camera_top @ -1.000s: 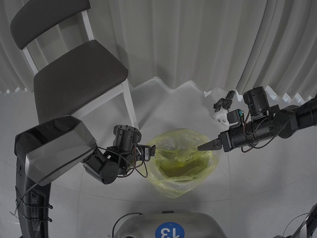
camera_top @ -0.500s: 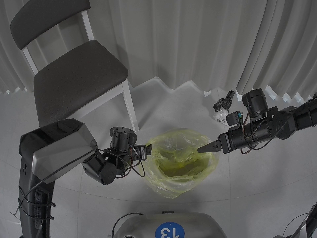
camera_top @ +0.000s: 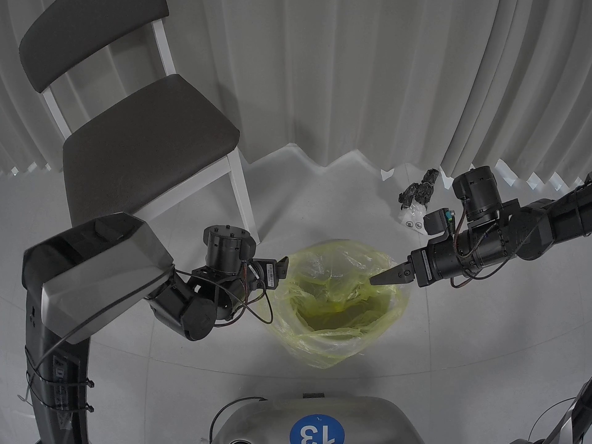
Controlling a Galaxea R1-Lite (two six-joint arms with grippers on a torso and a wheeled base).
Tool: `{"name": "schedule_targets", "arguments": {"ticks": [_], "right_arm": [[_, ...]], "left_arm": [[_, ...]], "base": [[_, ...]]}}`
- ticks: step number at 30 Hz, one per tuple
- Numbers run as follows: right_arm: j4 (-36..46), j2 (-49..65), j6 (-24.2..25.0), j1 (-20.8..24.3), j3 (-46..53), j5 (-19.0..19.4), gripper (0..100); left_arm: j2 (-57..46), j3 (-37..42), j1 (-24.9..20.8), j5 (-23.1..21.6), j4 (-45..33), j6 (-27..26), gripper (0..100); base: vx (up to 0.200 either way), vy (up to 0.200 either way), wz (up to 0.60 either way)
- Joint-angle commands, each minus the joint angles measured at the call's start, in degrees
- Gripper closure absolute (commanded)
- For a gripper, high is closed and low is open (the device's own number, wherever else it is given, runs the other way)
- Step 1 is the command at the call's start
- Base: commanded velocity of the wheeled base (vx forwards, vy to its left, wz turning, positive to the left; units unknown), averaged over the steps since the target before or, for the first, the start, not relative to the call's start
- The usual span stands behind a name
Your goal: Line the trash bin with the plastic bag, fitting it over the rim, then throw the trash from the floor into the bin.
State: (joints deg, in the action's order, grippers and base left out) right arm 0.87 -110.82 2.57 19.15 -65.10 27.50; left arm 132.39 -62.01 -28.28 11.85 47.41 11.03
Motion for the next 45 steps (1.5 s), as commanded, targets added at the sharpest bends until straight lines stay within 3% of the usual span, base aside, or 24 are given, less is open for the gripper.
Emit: {"name": "schedule_targets", "arguments": {"ticks": [1, 7, 15, 25, 29, 33, 39, 45], "right_arm": [[0.5, 0.7, 0.0, 0.1, 0.1, 0.0, 0], [1.0, 3.1, 0.1, 0.5, 0.1, 0.0, 0], [8.9, 8.3, 0.5, 0.0, -0.9, -0.5, 0], [14.2, 14.1, 1.2, -0.8, -0.8, -5.0, 0], [16.9, 17.0, 3.1, -0.6, -0.8, -7.1, 0], [22.1, 20.3, 3.2, -0.3, -0.8, -8.1, 0], [31.0, 25.2, 3.4, -0.3, -1.1, -10.2, 0], [36.2, 29.8, 3.8, -0.1, 0.1, -12.4, 0]], "left_arm": [[-6.0, 0.8, -0.8, 0.1, -0.5, 0.0, 0], [-12.9, 1.3, -0.9, 0.3, -3.3, -0.2, 0], [-20.2, 1.1, 0.6, 0.7, -9.9, -0.5, 0], [-29.4, -4.8, 1.7, 1.1, -32.1, -0.7, 0], [-31.3, -10.1, 1.2, 5.3, -46.4, -0.6, 0], [-35.1, -11.9, 0.1, 6.1, -55.9, 0.8, 0], [-42.8, -9.2, -2.4, 6.2, -64.5, 4.8, 0], [-52.2, -4.0, -2.7, 6.3, -65.5, 4.3, 0]], "base": [[0.0, 0.0, 0.0], [0.0, 0.0, 0.0], [0.0, 0.0, 0.0], [0.0, 0.0, 0.0], [0.0, 0.0, 0.0], [0.0, 0.0, 0.0], [0.0, 0.0, 0.0], [0.0, 0.0, 0.0]]}}
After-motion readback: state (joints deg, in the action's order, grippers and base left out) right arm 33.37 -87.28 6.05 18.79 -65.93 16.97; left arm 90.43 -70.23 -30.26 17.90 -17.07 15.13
